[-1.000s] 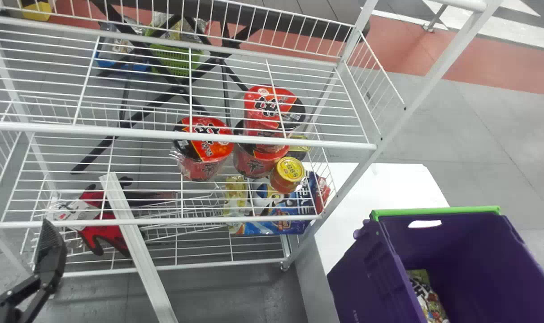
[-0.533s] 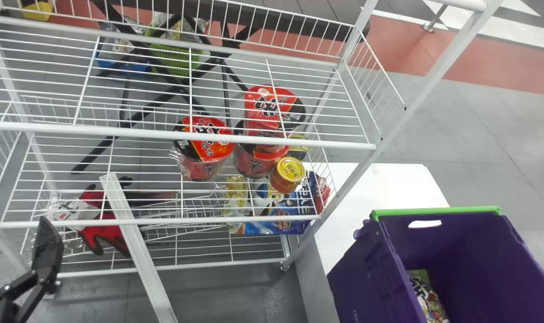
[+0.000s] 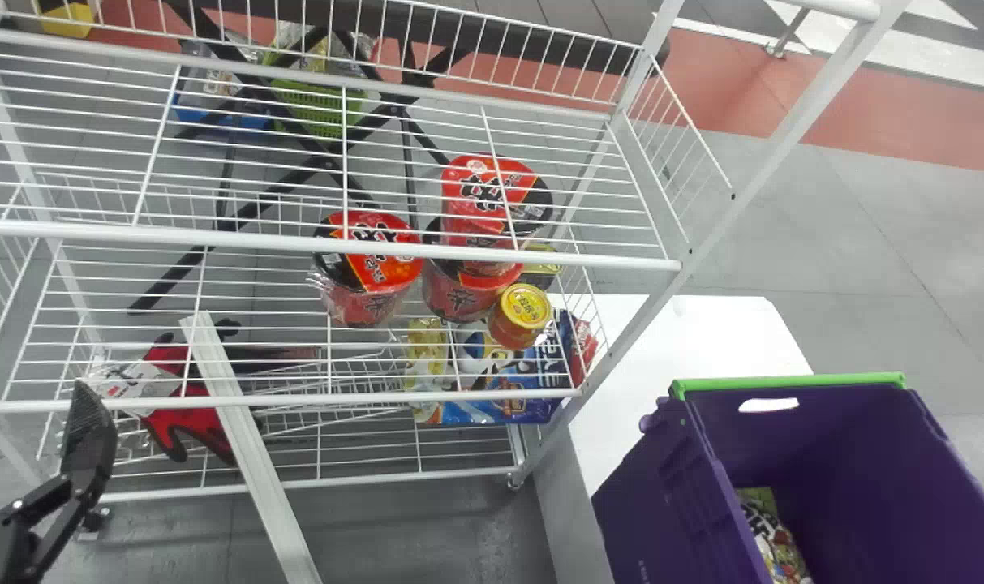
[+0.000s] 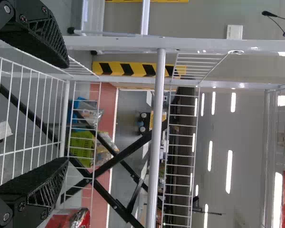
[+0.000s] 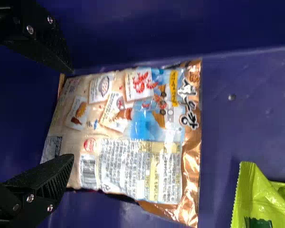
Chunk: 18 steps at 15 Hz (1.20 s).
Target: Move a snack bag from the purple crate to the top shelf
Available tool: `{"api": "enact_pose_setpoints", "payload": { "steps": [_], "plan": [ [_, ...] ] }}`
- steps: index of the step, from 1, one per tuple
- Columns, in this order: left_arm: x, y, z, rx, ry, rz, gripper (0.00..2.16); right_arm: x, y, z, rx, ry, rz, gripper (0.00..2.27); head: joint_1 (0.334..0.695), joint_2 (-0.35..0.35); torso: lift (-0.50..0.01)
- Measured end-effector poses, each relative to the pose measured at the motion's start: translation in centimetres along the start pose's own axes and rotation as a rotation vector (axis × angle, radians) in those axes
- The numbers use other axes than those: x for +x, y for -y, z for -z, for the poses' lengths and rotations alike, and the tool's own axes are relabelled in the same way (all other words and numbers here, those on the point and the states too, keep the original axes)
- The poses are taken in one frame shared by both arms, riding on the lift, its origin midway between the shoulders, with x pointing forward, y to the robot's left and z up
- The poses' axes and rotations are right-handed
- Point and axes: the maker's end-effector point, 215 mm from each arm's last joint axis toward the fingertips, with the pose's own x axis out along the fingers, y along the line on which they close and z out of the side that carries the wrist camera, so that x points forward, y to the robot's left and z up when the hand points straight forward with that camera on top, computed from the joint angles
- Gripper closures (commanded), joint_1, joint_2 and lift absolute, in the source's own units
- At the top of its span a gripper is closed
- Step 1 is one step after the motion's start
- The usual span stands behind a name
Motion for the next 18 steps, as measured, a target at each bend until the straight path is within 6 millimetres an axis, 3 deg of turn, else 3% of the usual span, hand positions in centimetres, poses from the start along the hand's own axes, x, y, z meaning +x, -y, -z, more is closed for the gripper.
{"api": "enact_pose_setpoints", "payload": {
  "steps": [6,10,14,18],
  "plan": [
    [0.6,-0.8,0.5,0.0,-0.004,-0.003,0.13,2.4,-0.1,-0.4,-0.074,0.014,0.059,0.21,0.695,-0.35,-0.45],
    [1.0,-1.4,0.8,-0.006,-0.006,0.006,0.13,3.5,-0.7,0.7,-0.06,0.006,0.054,0.21,0.695,-0.35,-0.45],
    [1.1,-1.5,1.0,-0.008,-0.007,0.006,0.13,2.7,0.1,2.0,-0.01,0.016,0.07,0.22,0.695,-0.35,-0.45],
    [0.8,-1.1,0.7,-0.014,0.004,0.011,0.13,1.8,1.1,1.9,0.006,0.045,0.092,0.22,0.695,-0.35,-0.45]
  ]
}}
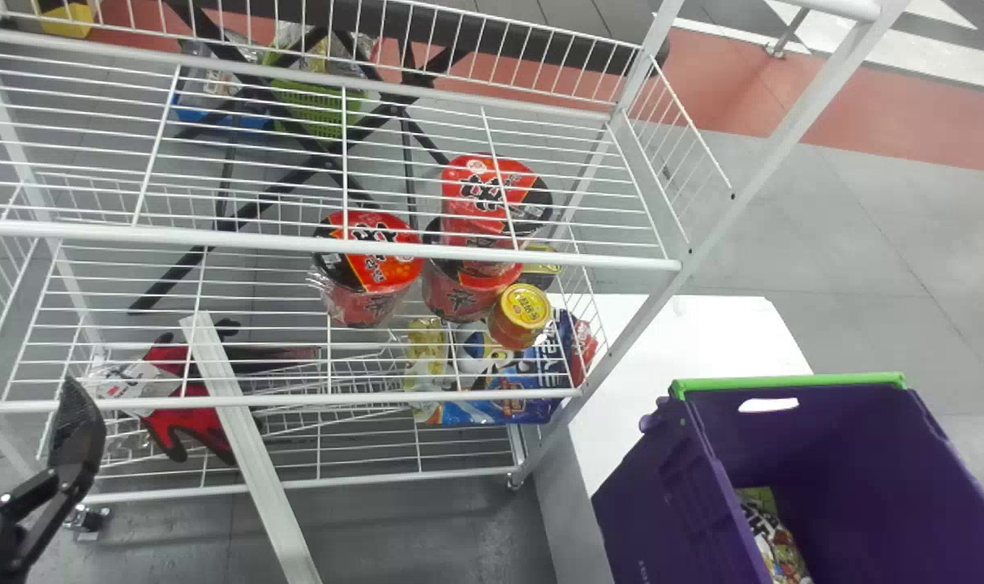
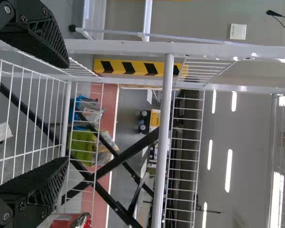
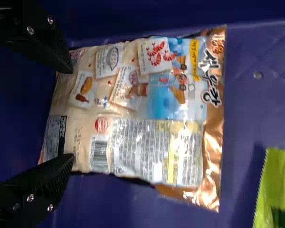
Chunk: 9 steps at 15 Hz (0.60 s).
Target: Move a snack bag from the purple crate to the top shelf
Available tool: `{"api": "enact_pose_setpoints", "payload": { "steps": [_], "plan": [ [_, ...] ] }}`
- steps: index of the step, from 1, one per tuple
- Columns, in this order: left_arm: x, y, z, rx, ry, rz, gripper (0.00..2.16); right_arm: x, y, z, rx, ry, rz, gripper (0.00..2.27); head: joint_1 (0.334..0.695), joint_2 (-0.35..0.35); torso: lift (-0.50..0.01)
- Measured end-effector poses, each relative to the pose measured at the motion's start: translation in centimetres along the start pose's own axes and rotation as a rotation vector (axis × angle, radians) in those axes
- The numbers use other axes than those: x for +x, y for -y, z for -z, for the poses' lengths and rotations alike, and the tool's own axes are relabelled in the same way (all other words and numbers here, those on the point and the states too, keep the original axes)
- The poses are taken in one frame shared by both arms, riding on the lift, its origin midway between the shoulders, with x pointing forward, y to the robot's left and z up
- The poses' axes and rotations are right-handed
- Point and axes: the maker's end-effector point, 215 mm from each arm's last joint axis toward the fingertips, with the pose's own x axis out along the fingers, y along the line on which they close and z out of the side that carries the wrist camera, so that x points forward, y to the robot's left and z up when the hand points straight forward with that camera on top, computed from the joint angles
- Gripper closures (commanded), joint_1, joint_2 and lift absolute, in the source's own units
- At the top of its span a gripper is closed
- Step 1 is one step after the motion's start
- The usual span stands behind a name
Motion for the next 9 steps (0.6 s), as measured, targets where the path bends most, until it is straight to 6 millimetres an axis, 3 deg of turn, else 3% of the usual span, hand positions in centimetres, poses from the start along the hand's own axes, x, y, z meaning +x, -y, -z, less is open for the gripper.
{"api": "enact_pose_setpoints", "payload": {
  "steps": [5,9],
  "plan": [
    [0.01,-0.06,-0.29,0.002,0.009,0.002,0.13,0.19,-0.23,1.08,0.109,-0.001,-0.009,0.22,0.695,-0.35,-0.45],
    [0.19,-0.08,-0.28,0.003,0.01,0.005,0.13,0.61,-0.45,0.61,0.136,0.04,-0.016,0.22,0.695,-0.35,-0.45]
  ]
}}
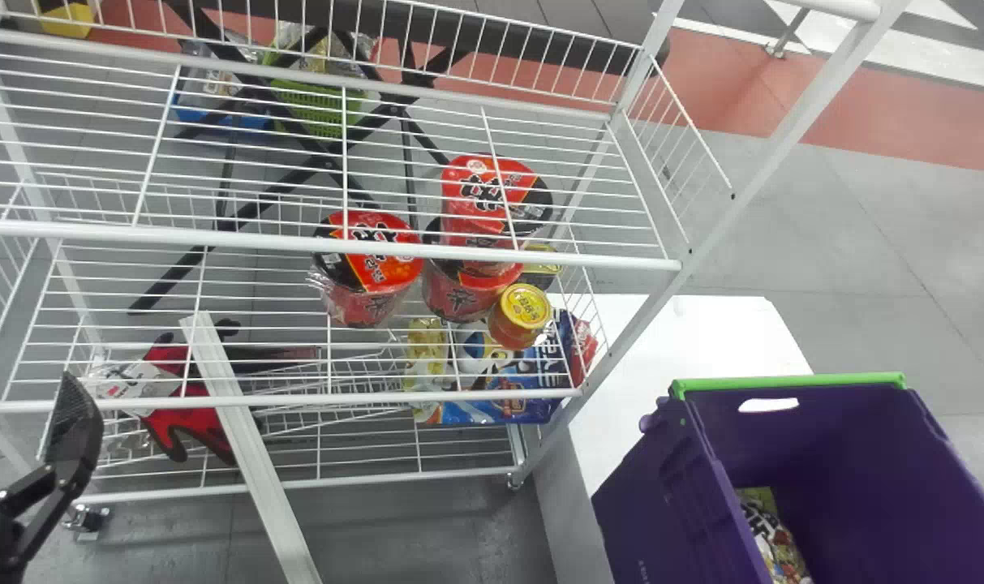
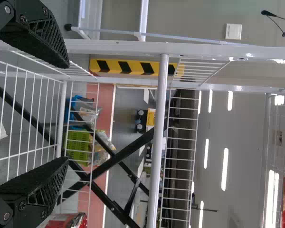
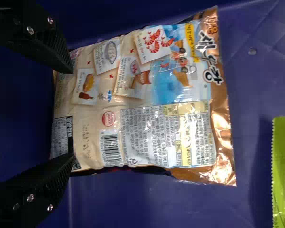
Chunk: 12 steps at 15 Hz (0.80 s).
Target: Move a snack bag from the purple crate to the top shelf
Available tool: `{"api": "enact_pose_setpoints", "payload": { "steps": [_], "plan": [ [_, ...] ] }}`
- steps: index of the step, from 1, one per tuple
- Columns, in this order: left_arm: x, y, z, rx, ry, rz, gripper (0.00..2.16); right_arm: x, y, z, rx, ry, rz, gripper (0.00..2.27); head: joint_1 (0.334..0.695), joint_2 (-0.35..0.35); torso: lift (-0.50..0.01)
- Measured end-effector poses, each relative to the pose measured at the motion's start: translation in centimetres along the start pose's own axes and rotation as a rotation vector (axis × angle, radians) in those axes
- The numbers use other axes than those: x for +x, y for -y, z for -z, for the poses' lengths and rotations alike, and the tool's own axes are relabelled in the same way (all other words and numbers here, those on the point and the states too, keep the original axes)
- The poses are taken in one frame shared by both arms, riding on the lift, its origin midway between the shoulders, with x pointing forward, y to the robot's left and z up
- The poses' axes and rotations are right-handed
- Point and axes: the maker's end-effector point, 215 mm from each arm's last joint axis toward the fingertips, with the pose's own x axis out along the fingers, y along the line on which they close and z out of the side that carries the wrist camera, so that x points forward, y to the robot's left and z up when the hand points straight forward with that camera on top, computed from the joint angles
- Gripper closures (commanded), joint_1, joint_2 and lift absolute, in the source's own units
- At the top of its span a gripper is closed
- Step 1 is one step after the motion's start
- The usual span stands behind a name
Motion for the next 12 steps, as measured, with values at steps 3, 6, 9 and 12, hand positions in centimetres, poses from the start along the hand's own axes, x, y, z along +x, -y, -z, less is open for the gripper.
{"api": "enact_pose_setpoints", "payload": {
  "steps": [3,6,9,12],
  "plan": [
    [0.0,-0.1,0.1,0.001,-0.003,-0.001,0.13,0.4,-0.5,-1.4,-0.047,0.049,-0.01,0.22,0.695,-0.35,-0.45],
    [-0.1,-0.1,0.3,0.002,-0.005,-0.003,0.13,0.5,-0.6,-2.4,-0.085,0.079,-0.009,0.22,0.695,-0.35,-0.45],
    [-0.2,-0.3,0.3,0.003,-0.007,-0.005,0.13,0.7,-0.9,-2.7,-0.1,0.083,-0.014,0.22,0.695,-0.35,-0.45],
    [-0.2,-0.2,0.3,0.0,-0.006,-0.007,0.13,0.8,-1.4,-2.8,-0.109,0.081,-0.027,0.27,0.695,-0.35,-0.45]
  ]
}}
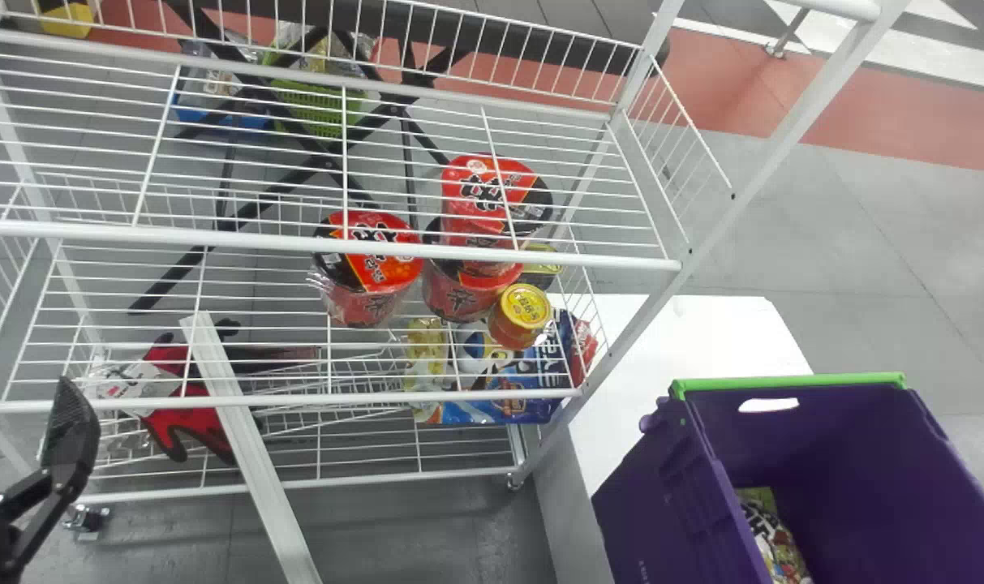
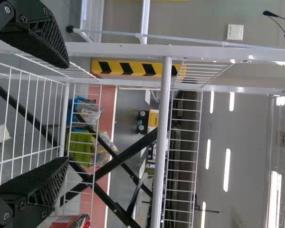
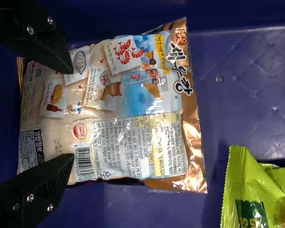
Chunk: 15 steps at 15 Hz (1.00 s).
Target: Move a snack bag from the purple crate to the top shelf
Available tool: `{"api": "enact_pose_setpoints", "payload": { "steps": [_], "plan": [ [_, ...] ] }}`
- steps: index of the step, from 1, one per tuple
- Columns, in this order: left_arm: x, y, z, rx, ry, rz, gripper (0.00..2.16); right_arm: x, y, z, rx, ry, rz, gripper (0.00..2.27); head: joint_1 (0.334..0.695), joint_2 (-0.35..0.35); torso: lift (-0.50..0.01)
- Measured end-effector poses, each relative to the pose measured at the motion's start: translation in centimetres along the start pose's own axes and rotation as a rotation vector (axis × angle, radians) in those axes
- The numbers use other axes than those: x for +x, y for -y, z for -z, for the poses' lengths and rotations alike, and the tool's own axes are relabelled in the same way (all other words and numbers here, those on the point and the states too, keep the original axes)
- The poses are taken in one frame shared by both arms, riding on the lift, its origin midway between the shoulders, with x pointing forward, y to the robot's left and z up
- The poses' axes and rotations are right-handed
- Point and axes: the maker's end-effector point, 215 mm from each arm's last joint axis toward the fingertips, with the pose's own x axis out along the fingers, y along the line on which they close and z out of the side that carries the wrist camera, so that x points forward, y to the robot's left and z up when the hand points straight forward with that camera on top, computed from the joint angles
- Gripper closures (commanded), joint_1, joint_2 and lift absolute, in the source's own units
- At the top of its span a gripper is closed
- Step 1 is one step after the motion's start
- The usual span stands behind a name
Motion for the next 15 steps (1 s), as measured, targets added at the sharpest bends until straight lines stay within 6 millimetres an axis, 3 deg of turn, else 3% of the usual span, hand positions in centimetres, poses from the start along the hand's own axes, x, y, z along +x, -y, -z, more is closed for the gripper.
{"api": "enact_pose_setpoints", "payload": {
  "steps": [4,6,7,8,15],
  "plan": [
    [0.0,-0.1,0.2,0.0,-0.003,-0.003,0.13,0.2,-0.4,-0.1,-0.013,-0.007,-0.005,0.35,0.695,-0.35,-0.45],
    [-0.1,-0.3,0.3,0.001,-0.005,-0.007,0.13,0.4,-0.5,0.2,-0.019,-0.019,-0.006,0.65,0.695,-0.35,-0.45],
    [-0.1,-0.4,0.3,0.002,-0.005,-0.008,0.13,0.5,-0.6,0.3,-0.022,-0.025,-0.007,1.08,0.695,-0.35,-0.45],
    [-0.1,-0.4,0.3,0.002,-0.005,-0.007,0.13,0.5,-0.7,0.4,-0.025,-0.03,-0.011,1.82,0.695,-0.35,-0.45],
    [-0.1,-0.4,0.6,-0.001,-0.012,-0.011,0.13,0.0,-0.4,1.2,0.008,-0.058,0.004,1.88,0.695,-0.35,-0.45]
  ]
}}
